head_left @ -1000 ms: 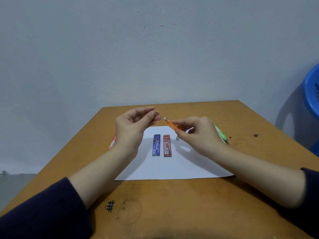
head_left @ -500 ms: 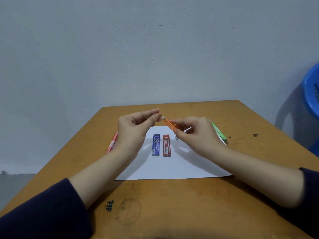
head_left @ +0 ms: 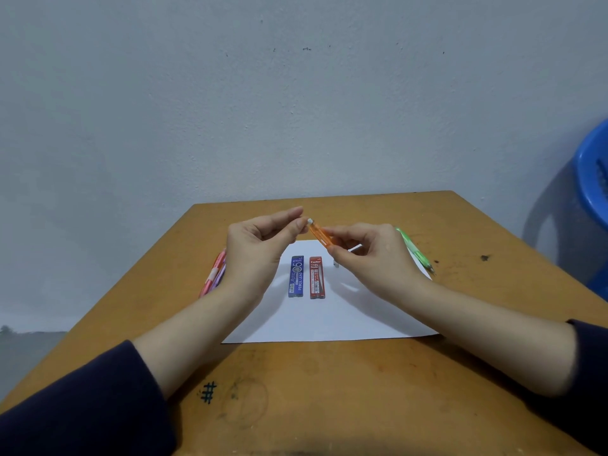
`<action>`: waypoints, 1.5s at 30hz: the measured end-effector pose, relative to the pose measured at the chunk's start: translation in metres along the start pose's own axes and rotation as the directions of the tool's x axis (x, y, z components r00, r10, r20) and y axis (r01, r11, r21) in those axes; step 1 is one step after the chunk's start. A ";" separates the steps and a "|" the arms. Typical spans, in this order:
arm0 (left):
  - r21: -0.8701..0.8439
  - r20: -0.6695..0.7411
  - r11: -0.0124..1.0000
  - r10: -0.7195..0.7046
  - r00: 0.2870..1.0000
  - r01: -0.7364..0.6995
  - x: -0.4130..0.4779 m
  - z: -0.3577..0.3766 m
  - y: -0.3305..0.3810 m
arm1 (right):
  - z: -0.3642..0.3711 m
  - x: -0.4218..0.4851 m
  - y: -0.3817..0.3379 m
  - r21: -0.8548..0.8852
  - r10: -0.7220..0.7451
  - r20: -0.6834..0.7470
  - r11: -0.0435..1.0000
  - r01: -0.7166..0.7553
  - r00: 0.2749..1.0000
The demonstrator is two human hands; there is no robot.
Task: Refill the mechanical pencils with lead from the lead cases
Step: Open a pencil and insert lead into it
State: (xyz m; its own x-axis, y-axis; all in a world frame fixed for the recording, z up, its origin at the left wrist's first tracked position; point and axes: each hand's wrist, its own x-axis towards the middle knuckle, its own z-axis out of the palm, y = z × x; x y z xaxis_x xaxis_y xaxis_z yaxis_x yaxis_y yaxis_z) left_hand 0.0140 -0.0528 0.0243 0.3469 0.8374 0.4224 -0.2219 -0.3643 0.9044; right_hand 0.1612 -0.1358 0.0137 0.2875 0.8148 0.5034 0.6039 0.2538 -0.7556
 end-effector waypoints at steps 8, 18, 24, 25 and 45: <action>-0.031 0.021 0.999 -0.017 1.000 0.017 -0.006 0.006 -0.001 | 0.003 -0.004 -0.005 0.051 -0.001 -0.027 0.999 0.002 1.000; -0.056 -0.004 0.996 0.063 0.998 -0.063 -0.009 0.008 0.004 | 0.004 -0.007 -0.009 0.220 0.031 0.005 0.975 -0.031 1.000; -0.089 -0.043 0.991 0.096 0.994 -0.099 -0.008 0.006 0.010 | -0.007 0.006 0.000 0.158 0.120 -0.060 0.981 -0.110 0.991; -0.085 -0.037 0.991 0.104 0.994 -0.107 -0.009 0.006 0.012 | -0.009 0.008 0.004 0.122 0.138 -0.065 0.984 -0.130 0.988; -0.039 0.004 0.996 0.079 0.997 -0.079 -0.011 0.007 0.010 | -0.009 0.026 0.031 -0.530 0.192 0.287 0.848 -0.011 0.938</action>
State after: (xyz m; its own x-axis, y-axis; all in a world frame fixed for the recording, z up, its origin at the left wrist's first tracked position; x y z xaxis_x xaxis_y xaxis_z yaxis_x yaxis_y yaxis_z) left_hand 0.0141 -0.0681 0.0292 0.3321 0.8043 0.4927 -0.2841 -0.4128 0.8654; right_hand 0.1940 -0.1117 0.0068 0.1722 0.9630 0.2071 0.9028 -0.0701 -0.4244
